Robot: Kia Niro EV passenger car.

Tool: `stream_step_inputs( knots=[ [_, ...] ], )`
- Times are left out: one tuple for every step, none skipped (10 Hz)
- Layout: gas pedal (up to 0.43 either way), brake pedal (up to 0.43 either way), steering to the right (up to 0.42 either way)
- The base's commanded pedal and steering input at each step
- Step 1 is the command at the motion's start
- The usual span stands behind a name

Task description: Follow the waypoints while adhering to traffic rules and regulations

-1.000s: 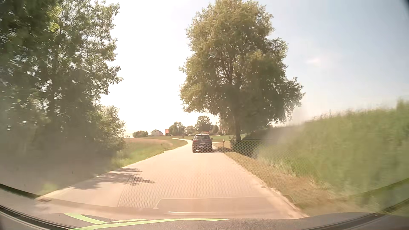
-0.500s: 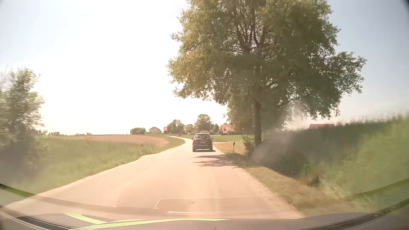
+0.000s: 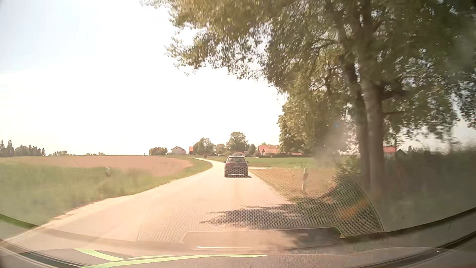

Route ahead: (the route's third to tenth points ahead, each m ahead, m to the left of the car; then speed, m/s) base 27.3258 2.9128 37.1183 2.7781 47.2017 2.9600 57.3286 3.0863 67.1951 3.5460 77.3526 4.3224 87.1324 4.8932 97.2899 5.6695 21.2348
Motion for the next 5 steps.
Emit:
stream_step_inputs(
  knots=[
    [0.059,0.0,-0.001],
    [0.067,0.0,-0.001],
    [0.067,0.0,-0.001],
    [0.067,0.0,-0.001],
    [0.067,0.0,-0.001]
  ],
)
